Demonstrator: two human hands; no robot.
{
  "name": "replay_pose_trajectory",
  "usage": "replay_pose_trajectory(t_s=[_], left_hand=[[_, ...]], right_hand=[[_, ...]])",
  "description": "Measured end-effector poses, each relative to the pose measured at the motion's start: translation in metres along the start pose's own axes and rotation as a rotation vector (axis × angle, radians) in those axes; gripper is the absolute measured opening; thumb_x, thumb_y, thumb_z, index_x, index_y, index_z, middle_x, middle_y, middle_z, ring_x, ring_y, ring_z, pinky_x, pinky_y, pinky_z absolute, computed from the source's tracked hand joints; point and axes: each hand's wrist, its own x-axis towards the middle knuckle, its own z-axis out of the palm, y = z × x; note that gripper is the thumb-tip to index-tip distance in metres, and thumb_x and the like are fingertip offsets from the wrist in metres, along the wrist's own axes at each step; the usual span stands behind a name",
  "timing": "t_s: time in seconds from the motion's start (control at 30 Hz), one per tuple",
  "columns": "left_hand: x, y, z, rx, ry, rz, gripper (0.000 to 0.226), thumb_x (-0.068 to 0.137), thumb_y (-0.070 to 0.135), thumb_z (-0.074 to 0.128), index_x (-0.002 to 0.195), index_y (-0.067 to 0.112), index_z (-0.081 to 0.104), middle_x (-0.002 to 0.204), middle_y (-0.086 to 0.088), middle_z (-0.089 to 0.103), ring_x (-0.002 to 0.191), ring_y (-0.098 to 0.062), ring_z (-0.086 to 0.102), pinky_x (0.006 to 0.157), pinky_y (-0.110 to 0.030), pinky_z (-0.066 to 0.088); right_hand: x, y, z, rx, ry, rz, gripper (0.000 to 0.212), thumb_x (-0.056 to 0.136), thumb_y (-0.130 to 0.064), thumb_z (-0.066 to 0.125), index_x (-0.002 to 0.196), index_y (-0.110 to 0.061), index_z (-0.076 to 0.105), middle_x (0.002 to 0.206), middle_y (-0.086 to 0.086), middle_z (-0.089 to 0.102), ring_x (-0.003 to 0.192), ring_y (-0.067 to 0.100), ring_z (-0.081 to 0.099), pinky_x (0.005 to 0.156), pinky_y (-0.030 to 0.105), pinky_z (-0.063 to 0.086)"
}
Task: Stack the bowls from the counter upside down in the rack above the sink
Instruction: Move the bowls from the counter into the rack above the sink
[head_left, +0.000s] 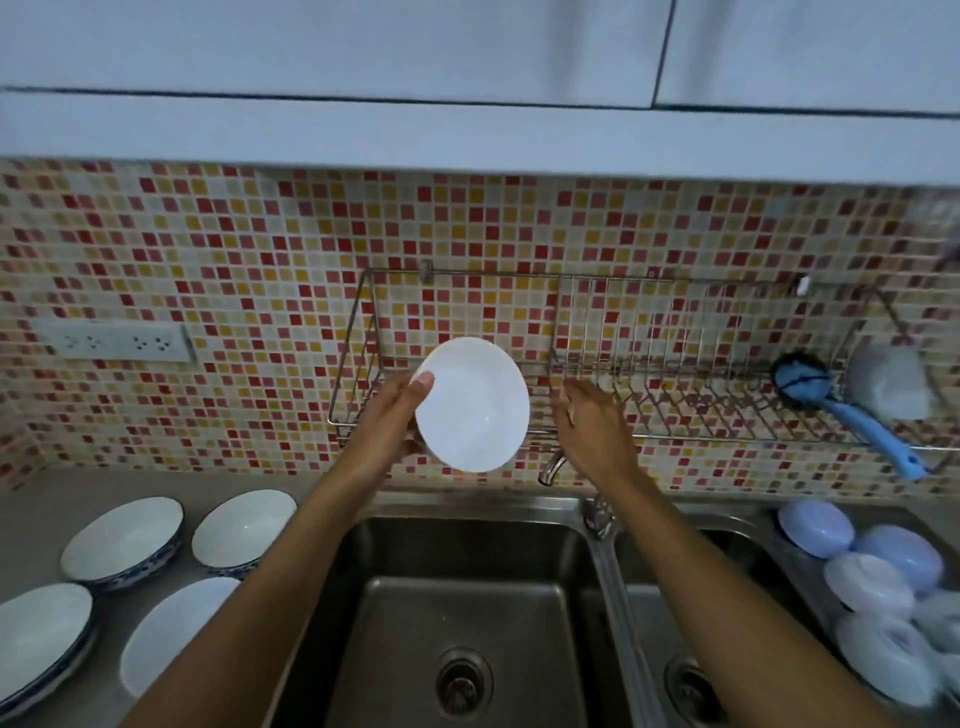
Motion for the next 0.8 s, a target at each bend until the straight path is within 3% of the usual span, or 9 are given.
replay_pose_trajectory(t_s=[0.1,0.23,0.43,0.63,0.8], left_hand=[[0.020,0.015,0.009,0.121,0.001,0.102,0.053,0.084,0.050,0.059,0.134,0.039,0.043,0.129,0.007,0.049,0.109,-0.019,0.055,0.074,-0.028,0.057],[0.045,0.019,0.027,0.279,0.011,0.213,0.066,0.079,0.045,0.068,0.137,0.034,0.040,0.132,0.007,0.046,0.112,-0.017,0.050,0.080,-0.026,0.052],[0.078,0.001,0.060,0.715,-0.039,0.414,0.080,0.074,0.035,0.077,0.142,0.025,0.036,0.144,-0.004,0.036,0.127,-0.022,0.039,0.104,-0.034,0.042],[0.097,-0.026,0.078,0.997,-0.110,0.502,0.087,0.072,0.033,0.079,0.145,0.018,0.032,0.148,-0.011,0.036,0.132,-0.030,0.034,0.107,-0.041,0.035],[0.102,-0.038,0.084,1.051,-0.163,0.542,0.083,0.068,0.031,0.082,0.139,0.018,0.042,0.142,-0.010,0.044,0.127,-0.031,0.039,0.106,-0.047,0.039]], right_hand=[[0.006,0.016,0.016,-0.177,-0.110,0.026,0.050,0.101,-0.038,0.035,0.142,-0.011,0.040,0.148,0.010,0.043,0.140,0.027,0.036,0.116,0.043,0.022],[0.005,0.020,0.027,-0.259,-0.172,0.057,0.058,0.102,-0.040,0.015,0.150,-0.009,0.021,0.158,0.009,0.024,0.147,0.022,0.017,0.121,0.041,0.010],[0.004,0.022,0.033,-0.284,-0.165,0.068,0.060,0.101,-0.041,0.007,0.150,-0.008,0.015,0.159,0.009,0.019,0.148,0.021,0.013,0.121,0.040,0.011],[0.006,0.023,0.036,-0.301,-0.184,0.078,0.061,0.101,-0.041,0.006,0.150,-0.006,0.015,0.160,0.011,0.013,0.149,0.022,0.008,0.121,0.041,0.007],[0.006,0.024,0.038,-0.293,-0.195,0.082,0.061,0.100,-0.040,0.005,0.150,-0.007,0.015,0.160,0.010,0.012,0.149,0.022,0.005,0.121,0.043,0.005]])
